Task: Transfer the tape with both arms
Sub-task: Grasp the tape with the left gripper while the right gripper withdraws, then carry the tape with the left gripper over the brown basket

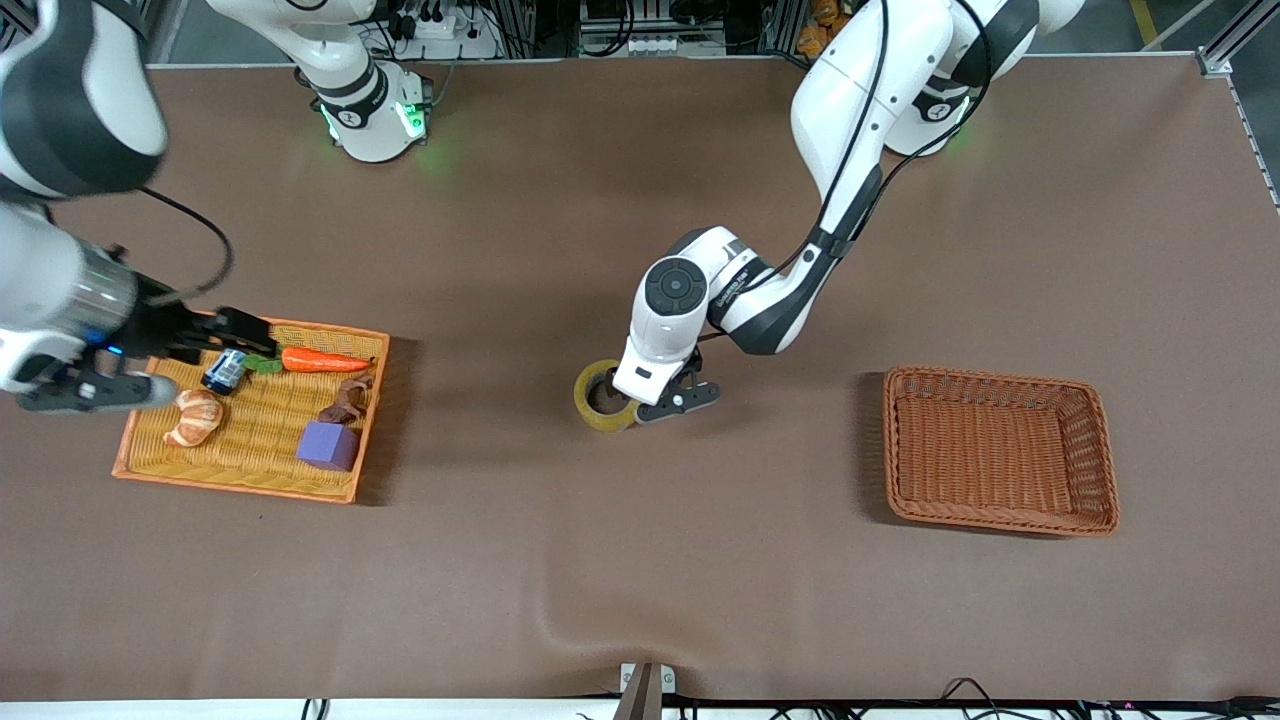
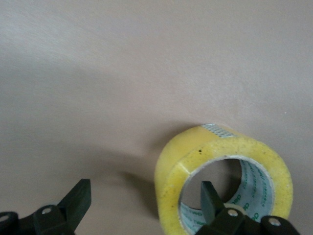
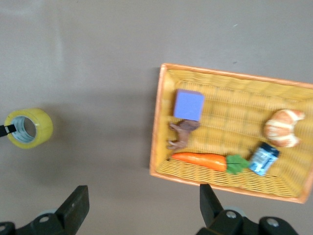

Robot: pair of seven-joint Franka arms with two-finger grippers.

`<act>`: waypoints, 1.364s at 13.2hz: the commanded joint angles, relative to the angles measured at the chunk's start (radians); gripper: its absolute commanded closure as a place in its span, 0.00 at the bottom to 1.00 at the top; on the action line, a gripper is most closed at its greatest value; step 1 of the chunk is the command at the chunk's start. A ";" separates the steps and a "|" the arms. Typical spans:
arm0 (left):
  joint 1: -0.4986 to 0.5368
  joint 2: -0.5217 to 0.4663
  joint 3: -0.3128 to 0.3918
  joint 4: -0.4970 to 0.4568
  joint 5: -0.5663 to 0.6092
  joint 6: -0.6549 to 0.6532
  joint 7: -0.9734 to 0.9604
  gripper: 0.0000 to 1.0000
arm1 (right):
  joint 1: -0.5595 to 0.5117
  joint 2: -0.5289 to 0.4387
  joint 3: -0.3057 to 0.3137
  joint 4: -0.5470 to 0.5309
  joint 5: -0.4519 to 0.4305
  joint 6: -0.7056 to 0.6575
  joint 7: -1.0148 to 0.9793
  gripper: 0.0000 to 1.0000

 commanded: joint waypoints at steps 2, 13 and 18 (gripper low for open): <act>-0.020 0.050 0.002 0.044 0.022 0.038 0.009 0.43 | 0.049 -0.123 -0.131 -0.051 -0.010 -0.053 -0.042 0.00; 0.409 -0.413 0.008 -0.379 0.034 -0.060 0.387 1.00 | 0.062 -0.187 -0.210 -0.052 -0.013 -0.158 0.024 0.00; 0.725 -0.423 0.005 -0.447 0.083 -0.060 0.840 1.00 | 0.065 -0.185 -0.209 -0.049 -0.013 -0.152 0.025 0.00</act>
